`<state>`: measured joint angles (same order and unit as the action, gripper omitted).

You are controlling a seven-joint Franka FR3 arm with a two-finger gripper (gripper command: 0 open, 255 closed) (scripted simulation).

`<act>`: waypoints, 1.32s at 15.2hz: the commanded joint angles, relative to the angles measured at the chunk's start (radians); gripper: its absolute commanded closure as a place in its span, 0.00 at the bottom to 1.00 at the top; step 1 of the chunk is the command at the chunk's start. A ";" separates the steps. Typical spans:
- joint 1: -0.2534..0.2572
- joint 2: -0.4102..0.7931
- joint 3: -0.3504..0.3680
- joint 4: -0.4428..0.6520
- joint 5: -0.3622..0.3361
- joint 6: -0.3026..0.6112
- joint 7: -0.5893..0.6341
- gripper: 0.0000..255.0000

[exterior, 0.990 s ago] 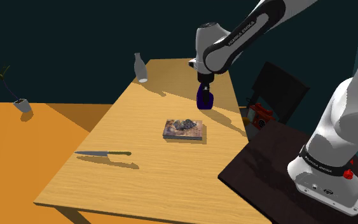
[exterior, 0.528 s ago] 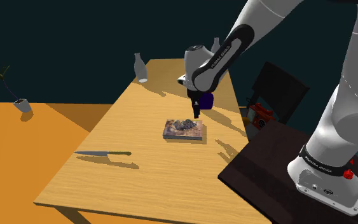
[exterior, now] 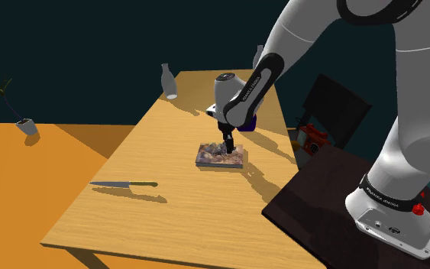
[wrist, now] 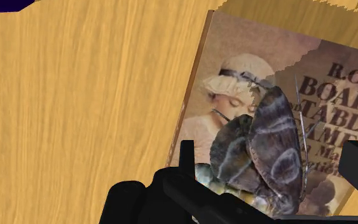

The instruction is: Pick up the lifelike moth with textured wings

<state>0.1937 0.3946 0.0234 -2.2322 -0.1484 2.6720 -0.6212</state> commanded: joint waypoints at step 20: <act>-0.004 -0.027 0.004 -0.001 0.006 -0.026 -0.008 1.00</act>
<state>0.1919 0.3804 0.0255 -2.2312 -0.1450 2.6578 -0.6257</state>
